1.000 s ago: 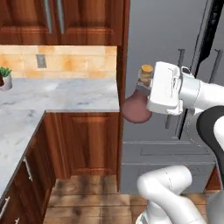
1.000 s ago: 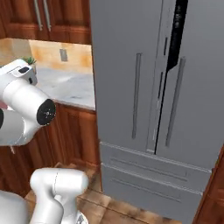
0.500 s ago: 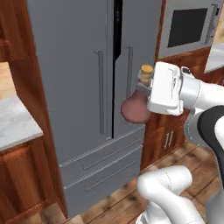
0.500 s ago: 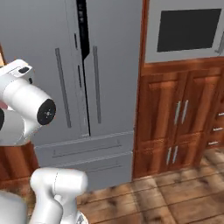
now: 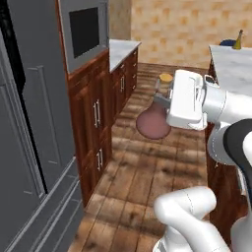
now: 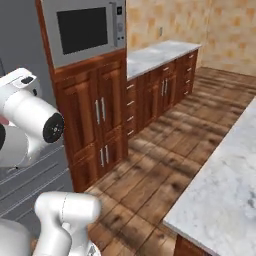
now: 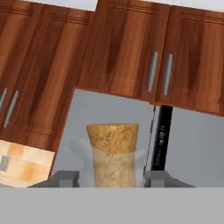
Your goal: The dining table condiment station is running low on oil/vinegar bottle. Refill the condiment station by opening the cabinet and taking the oil/vinegar bottle from the cabinet and placing it on the dining table.
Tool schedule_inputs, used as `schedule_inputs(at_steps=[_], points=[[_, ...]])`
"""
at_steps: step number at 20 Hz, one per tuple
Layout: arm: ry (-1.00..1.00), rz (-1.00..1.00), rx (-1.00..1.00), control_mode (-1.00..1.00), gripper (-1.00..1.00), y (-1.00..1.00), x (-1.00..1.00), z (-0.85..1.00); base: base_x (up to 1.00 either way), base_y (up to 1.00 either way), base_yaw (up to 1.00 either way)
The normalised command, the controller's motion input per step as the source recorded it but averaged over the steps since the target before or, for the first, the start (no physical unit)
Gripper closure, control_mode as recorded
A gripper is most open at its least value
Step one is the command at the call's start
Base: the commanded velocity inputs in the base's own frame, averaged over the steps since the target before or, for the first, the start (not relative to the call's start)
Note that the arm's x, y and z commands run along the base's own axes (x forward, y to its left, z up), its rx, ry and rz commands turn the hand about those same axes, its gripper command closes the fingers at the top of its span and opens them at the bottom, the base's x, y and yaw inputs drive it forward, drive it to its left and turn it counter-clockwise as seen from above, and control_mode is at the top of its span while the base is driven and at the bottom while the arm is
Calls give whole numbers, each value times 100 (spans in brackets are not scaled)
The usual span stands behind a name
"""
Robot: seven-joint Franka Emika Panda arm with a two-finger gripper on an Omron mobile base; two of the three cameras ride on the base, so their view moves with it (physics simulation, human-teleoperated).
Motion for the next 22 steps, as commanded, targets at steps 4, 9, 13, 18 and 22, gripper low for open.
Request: schedule_inputs(at_steps=[4, 9, 13, 18, 22], points=[[0, 0, 0, 100, 100, 0, 0, 0, -4, 13, -95], [0, 0, 0, 100, 100, 0, 0, 0, -11, 36, -87], [0, 0, 0, 100, 100, 0, 0, 0, 23, 100, -53], [0, 0, 0, 100, 100, 0, 0, 0, 64, 100, -42], [0, 0, 0, 100, 100, 0, 0, 0, 100, 100, -38]])
